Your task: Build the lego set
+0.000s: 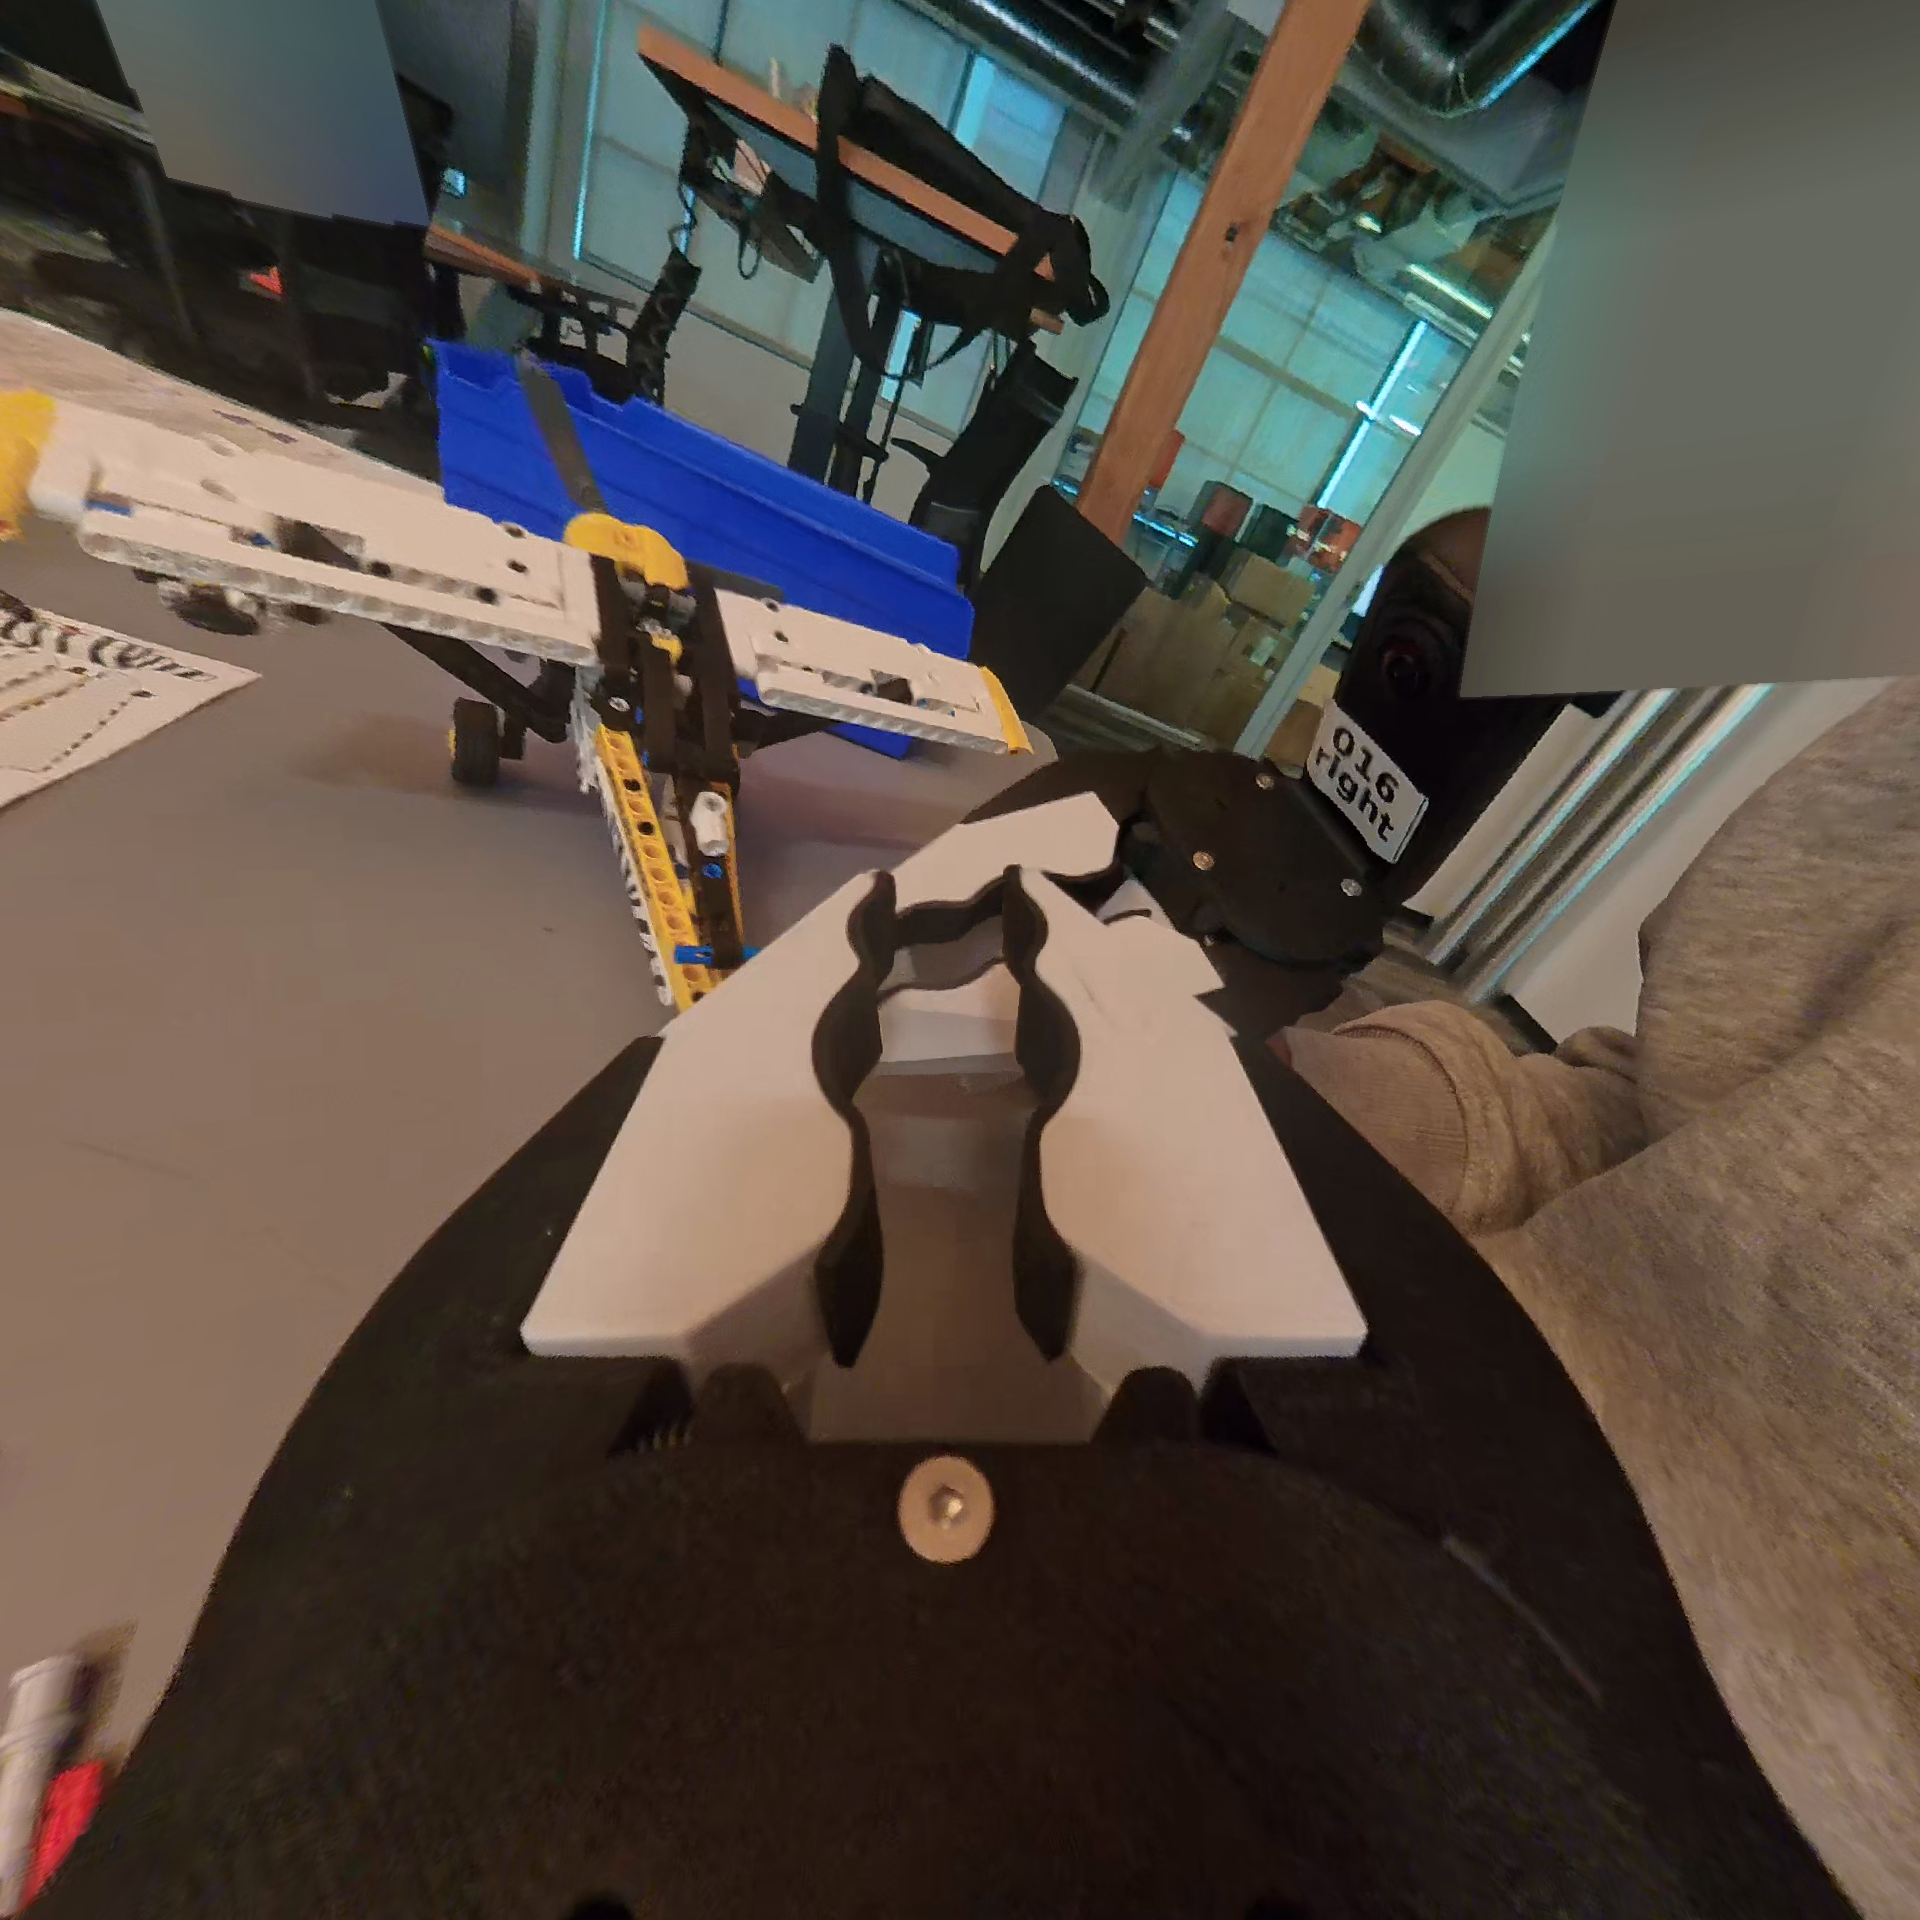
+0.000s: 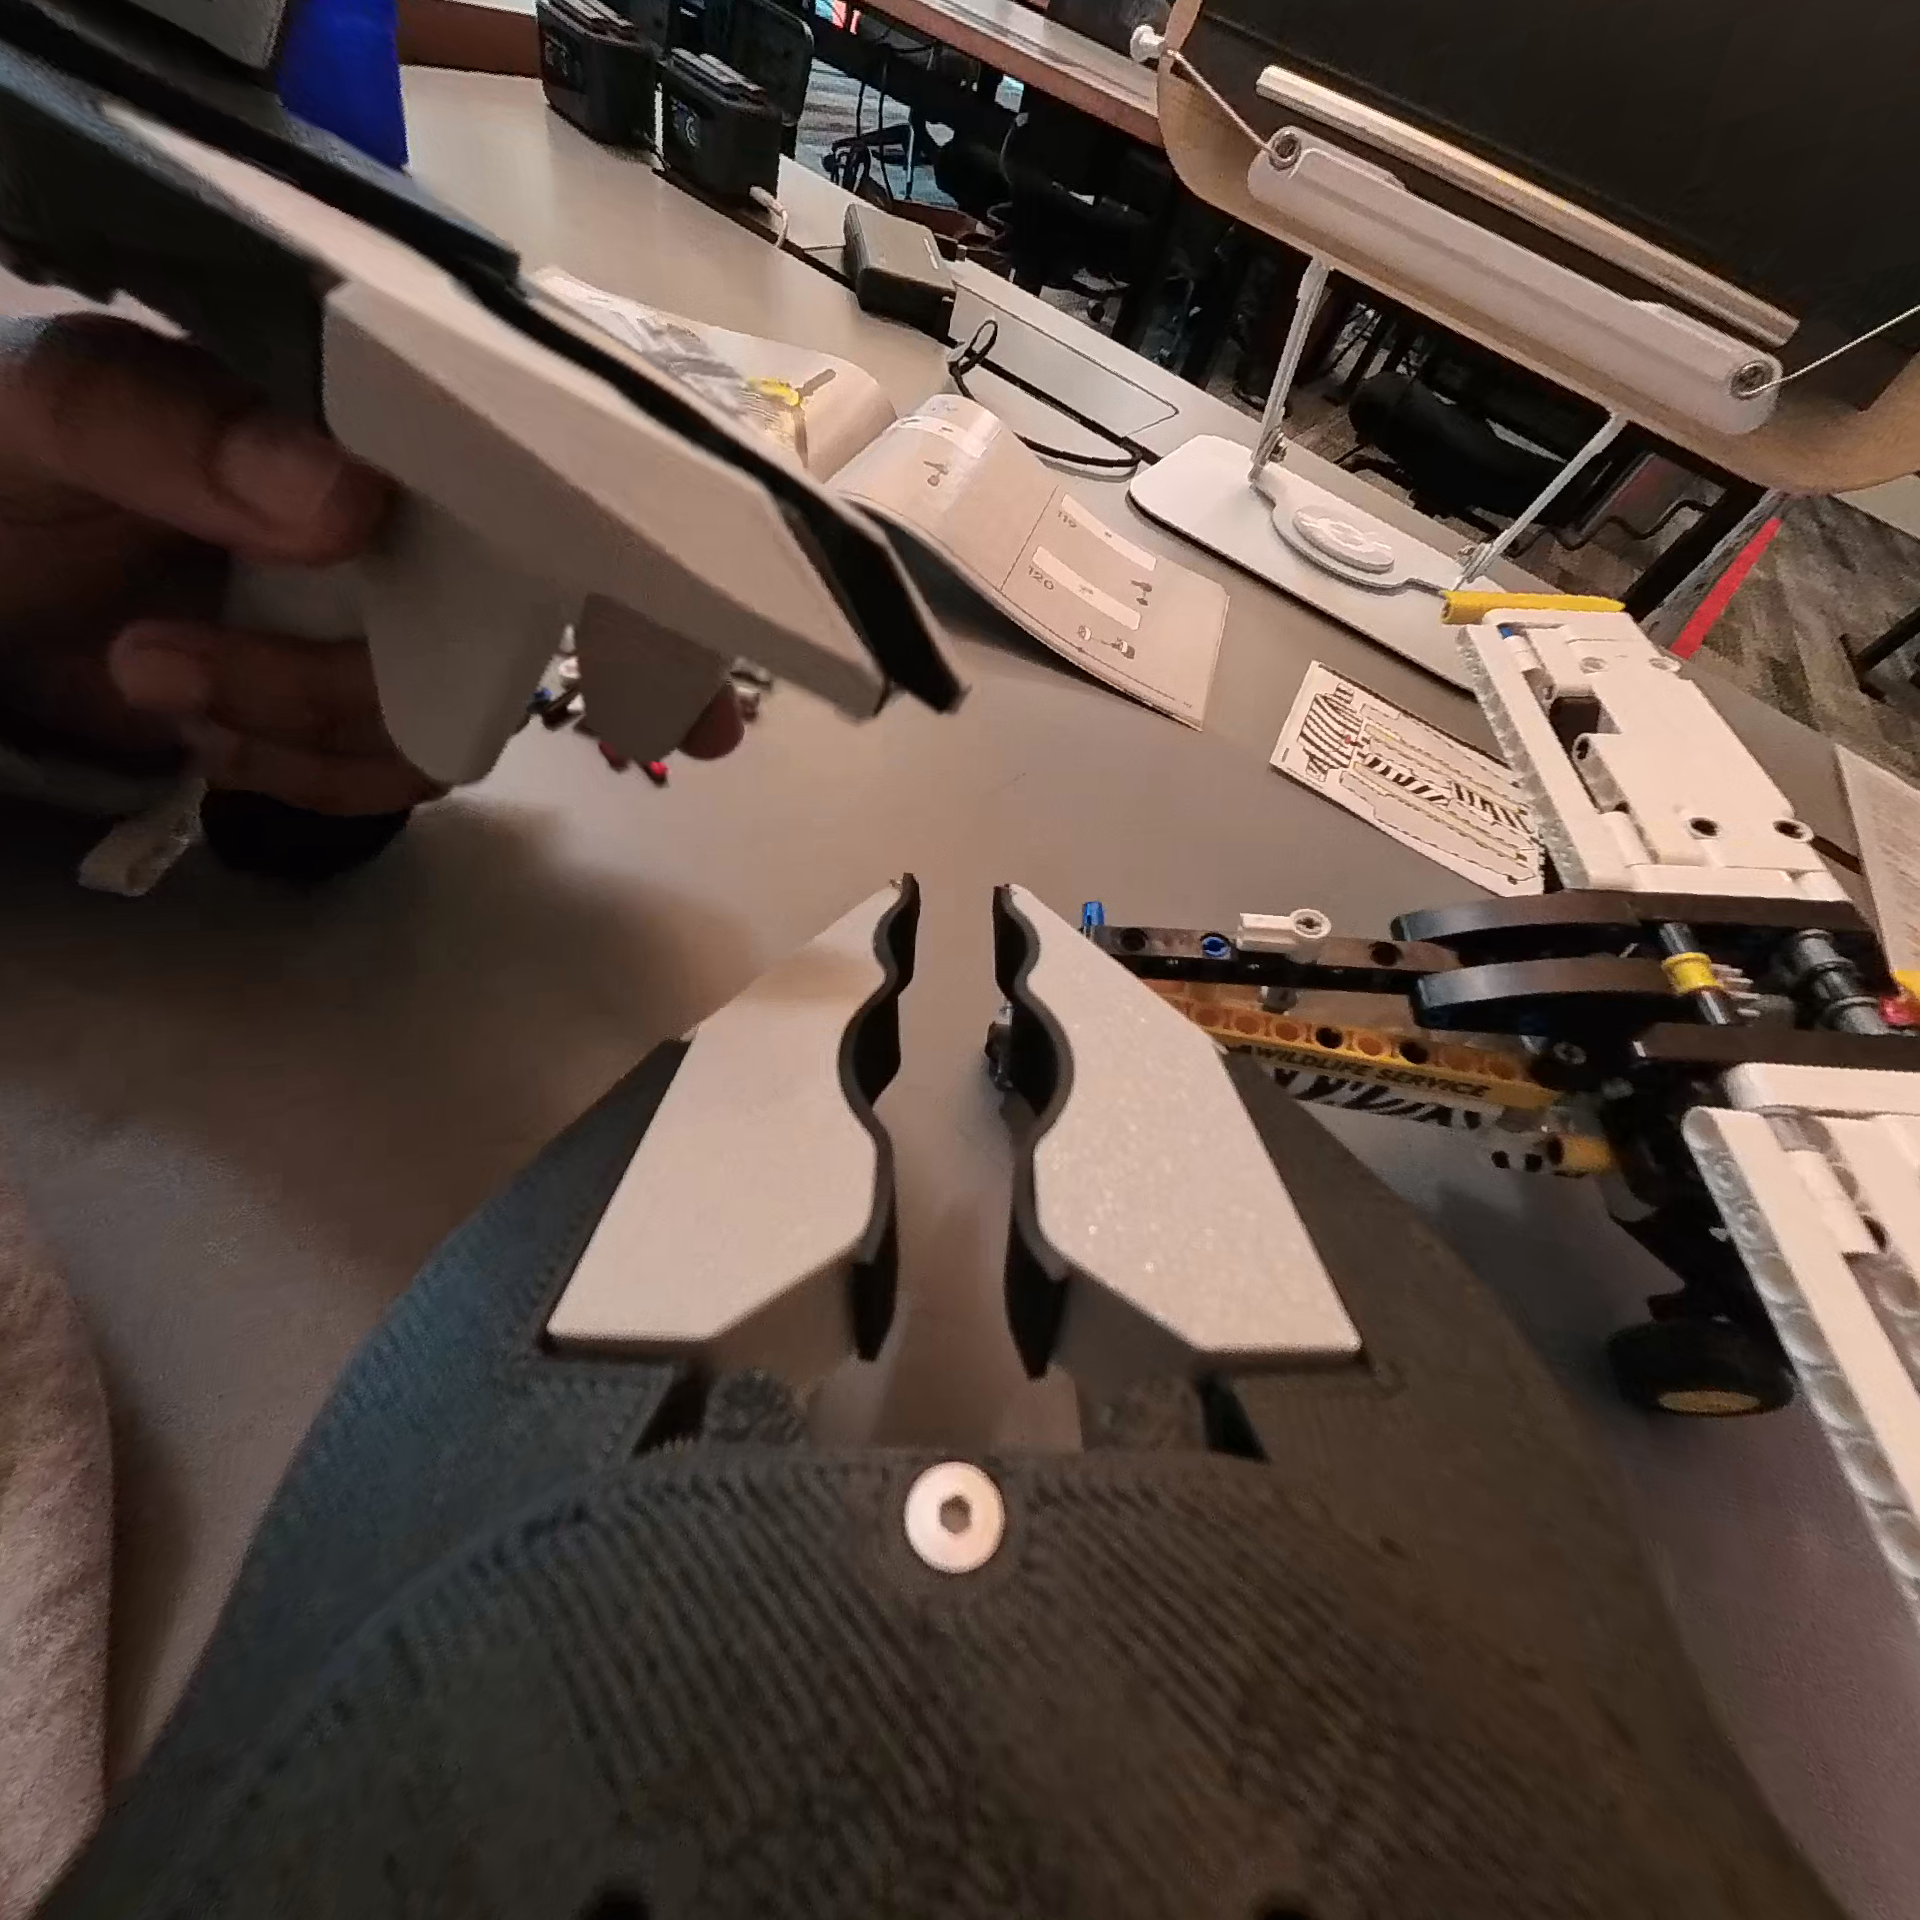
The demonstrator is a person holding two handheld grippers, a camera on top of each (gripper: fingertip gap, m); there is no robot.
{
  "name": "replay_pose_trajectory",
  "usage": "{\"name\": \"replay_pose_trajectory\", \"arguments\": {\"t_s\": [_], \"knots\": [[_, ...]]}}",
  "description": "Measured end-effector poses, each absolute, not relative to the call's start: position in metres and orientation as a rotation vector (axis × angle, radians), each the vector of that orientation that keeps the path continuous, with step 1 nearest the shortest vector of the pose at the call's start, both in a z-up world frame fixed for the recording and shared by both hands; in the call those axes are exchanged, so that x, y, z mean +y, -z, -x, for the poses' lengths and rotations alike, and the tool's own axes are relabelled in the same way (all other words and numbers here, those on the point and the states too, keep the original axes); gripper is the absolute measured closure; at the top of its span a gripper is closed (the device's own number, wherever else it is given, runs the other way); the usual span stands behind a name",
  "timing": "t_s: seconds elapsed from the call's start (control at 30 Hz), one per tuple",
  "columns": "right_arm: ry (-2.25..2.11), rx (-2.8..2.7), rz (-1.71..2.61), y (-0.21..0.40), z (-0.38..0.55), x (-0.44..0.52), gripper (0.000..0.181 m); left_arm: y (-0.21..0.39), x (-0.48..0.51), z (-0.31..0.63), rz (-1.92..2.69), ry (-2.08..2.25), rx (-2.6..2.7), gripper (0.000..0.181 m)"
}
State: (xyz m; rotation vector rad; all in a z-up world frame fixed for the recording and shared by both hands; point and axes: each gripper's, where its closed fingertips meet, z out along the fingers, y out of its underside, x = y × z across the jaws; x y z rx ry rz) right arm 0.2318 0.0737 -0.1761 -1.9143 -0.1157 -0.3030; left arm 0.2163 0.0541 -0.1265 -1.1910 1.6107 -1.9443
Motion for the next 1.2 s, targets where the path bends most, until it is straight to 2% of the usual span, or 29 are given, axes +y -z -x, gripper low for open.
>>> {"name": "replay_pose_trajectory", "arguments": {"t_s": [0.5,1.2], "knots": [[0.313,-0.131,1.881,0.172,-0.23,0.075,0.169,0.088,0.211,-0.211,1.265,1.659,1.16,0.168],[0.33,-0.13,1.871,0.17,-0.233,0.076,0.167,0.084,0.263,-0.196,1.321,1.523,1.039,0.172]]}}
